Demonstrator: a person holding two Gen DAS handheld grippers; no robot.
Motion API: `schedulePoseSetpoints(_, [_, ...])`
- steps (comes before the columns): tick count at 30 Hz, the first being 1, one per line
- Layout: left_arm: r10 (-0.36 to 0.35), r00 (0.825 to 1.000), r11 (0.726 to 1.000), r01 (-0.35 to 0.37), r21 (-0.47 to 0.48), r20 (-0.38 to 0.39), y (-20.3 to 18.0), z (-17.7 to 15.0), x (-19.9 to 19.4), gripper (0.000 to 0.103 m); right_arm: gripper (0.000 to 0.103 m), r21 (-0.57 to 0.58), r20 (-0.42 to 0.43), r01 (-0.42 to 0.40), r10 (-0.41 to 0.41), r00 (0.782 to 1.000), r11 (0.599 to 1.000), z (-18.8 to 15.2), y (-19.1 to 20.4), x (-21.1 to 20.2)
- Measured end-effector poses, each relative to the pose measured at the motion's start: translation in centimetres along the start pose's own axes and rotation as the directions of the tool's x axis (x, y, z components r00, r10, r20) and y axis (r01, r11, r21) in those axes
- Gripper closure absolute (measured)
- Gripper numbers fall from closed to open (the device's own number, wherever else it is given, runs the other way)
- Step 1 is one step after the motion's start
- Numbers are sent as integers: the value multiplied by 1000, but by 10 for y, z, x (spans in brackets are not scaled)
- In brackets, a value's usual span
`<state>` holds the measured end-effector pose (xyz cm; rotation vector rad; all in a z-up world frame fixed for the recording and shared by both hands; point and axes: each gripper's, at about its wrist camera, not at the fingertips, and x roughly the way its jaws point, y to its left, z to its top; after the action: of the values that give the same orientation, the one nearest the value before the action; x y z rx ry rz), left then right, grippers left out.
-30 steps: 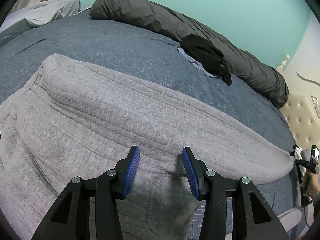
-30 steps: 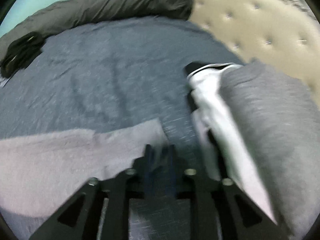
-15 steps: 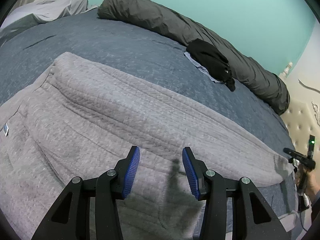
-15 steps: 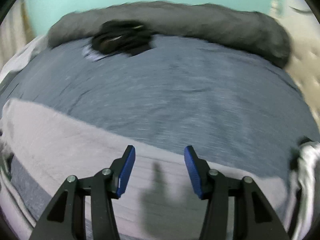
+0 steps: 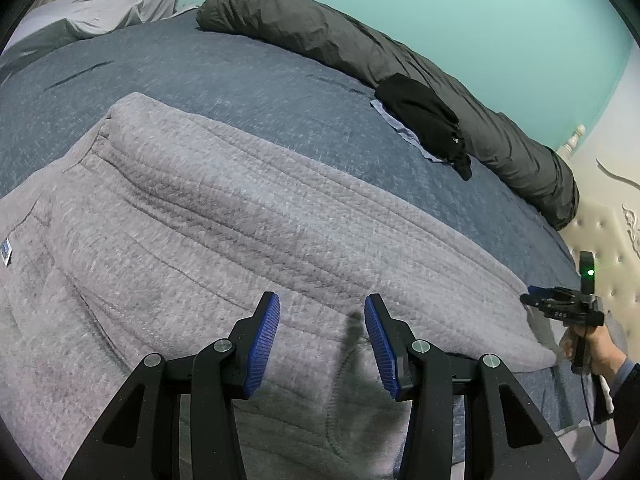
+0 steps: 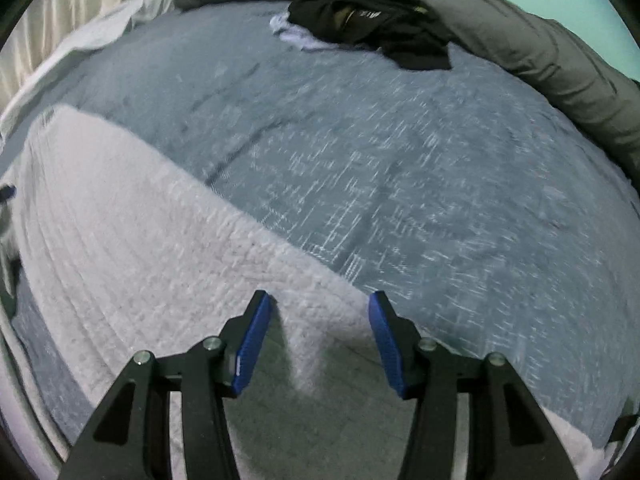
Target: Fold clothes
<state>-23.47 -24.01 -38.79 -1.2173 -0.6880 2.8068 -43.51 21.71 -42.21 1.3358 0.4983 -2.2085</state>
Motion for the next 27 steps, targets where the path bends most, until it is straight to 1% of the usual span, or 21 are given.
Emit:
schedulePoseSetpoints(1, [2, 1000, 1000, -2, -3, 0, 1, 0, 0, 55, 58, -6, 2, -5, 5, 1000, 1000, 1, 1, 2])
schedulePoseSetpoints(2, [3, 1000, 1000, -3, -6, 1, 3, 0, 0, 55, 69, -11, 9, -11, 11, 1000, 1000, 1, 2, 2])
schedulePoseSetpoints(3, [3, 1000, 1000, -3, -9, 1, 4, 1, -1, 55, 83, -16, 11, -10, 11, 1000, 1000, 2, 2, 2])
schedulePoseSetpoints(4, [4, 1000, 1000, -4, -13, 3, 5, 1, -1, 55, 89, -21, 12, -7, 7, 1000, 1000, 2, 3, 2])
schedulePoseSetpoints(5, [3, 1000, 1000, -3, -14, 4, 5, 2, -1, 55, 99, -28, 17, 7, -7, 1000, 1000, 3, 5, 1])
schedulePoseSetpoints(8, [1, 1000, 1000, -1, -13, 6, 5, 2, -2, 55, 101, -37, 46, 64, -62, 997, 997, 9, 6, -4])
schedulePoseSetpoints(10, [3, 1000, 1000, -3, -13, 8, 5, 2, -3, 55, 101, 8, 83, 99, -99, 992, 995, 16, -4, -13])
schedulePoseSetpoints(11, [4, 1000, 1000, -4, -15, 10, 6, 1, -4, 55, 101, 24, 87, 121, -122, 989, 992, 20, -7, -15])
schedulePoseSetpoints(13, [5, 1000, 1000, -5, -19, 11, 8, 1, -5, 55, 102, 48, 84, 168, -172, 982, 985, 28, -13, -15])
schedulePoseSetpoints(14, [6, 1000, 1000, -6, -20, 11, 9, 1, -5, 55, 103, 59, 74, 224, -228, 971, 973, 33, -15, -14])
schedulePoseSetpoints(15, [7, 1000, 1000, -6, -24, 11, 11, 2, -6, 55, 103, 94, 55, 255, -261, 964, 962, 36, -23, -10])
schedulePoseSetpoints(16, [6, 1000, 1000, -6, -26, 12, 12, 2, -6, 55, 103, 131, 38, 268, -275, 961, 955, 38, -31, -7])
schedulePoseSetpoints(18, [5, 1000, 1000, -4, -30, 12, 13, 3, -7, 55, 103, 205, 31, 267, -279, 960, 942, 38, -43, -7])
schedulePoseSetpoints(19, [4, 1000, 1000, -4, -31, 12, 13, 3, -7, 55, 103, 235, 48, 248, -266, 963, 940, 37, -47, -10])
schedulePoseSetpoints(22, [-1, 1000, 999, 1, -42, 7, 16, 4, -9, 55, 103, 274, 87, 178, -208, 974, 945, 15, -31, -36])
schedulePoseSetpoints(25, [-14, 1000, 999, 14, -53, 6, 17, 5, -15, 55, 103, 305, 125, 106, -150, 981, 946, -8, -13, -63])
schedulePoseSetpoints(26, [-17, 1000, 998, 18, -55, 10, 16, 5, -19, 55, 102, 315, 137, 82, -131, 982, 946, -15, -7, -72])
schedulePoseSetpoints(27, [-21, 1000, 998, 22, -56, 13, 15, 5, -23, 55, 99, 324, 151, 58, -112, 982, 944, -23, -1, -81])
